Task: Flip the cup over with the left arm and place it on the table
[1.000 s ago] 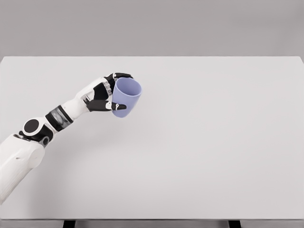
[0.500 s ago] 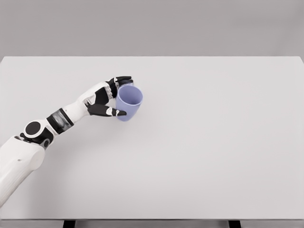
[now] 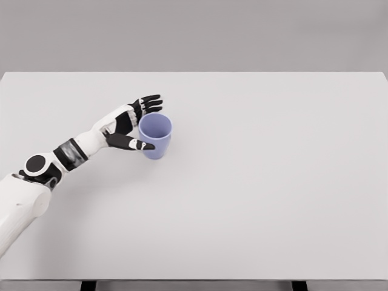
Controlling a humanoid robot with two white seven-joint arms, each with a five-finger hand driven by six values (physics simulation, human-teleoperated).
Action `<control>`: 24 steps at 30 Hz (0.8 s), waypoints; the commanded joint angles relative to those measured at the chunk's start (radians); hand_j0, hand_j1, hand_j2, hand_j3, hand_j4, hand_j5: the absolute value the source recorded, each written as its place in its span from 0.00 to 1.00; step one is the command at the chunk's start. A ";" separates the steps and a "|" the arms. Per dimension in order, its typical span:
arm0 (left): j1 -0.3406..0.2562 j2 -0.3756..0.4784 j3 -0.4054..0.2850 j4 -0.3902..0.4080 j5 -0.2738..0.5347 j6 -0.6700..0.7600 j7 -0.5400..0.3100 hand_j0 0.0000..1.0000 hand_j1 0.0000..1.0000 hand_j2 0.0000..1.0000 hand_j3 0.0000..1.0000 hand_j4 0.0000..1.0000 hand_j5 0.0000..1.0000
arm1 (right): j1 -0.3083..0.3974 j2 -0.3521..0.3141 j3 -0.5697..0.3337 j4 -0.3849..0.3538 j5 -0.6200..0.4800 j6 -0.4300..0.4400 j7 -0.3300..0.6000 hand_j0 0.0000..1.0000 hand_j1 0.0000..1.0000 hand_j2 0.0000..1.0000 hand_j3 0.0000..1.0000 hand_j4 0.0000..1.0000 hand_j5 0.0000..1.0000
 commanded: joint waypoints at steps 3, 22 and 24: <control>0.000 0.050 0.008 -0.008 0.009 -0.038 0.000 1.00 1.00 1.00 1.00 1.00 1.00 | 0.000 0.000 0.000 0.000 0.000 0.000 0.000 1.00 1.00 1.00 1.00 1.00 1.00; -0.014 0.188 0.024 -0.022 -0.144 -0.089 0.000 1.00 1.00 1.00 1.00 1.00 1.00 | 0.000 0.000 0.000 0.000 0.000 0.000 0.000 1.00 1.00 1.00 1.00 1.00 1.00; -0.014 0.205 0.025 -0.023 -0.141 -0.130 0.000 1.00 1.00 1.00 1.00 1.00 1.00 | 0.000 0.000 0.000 0.000 0.000 0.000 0.000 1.00 1.00 1.00 1.00 1.00 1.00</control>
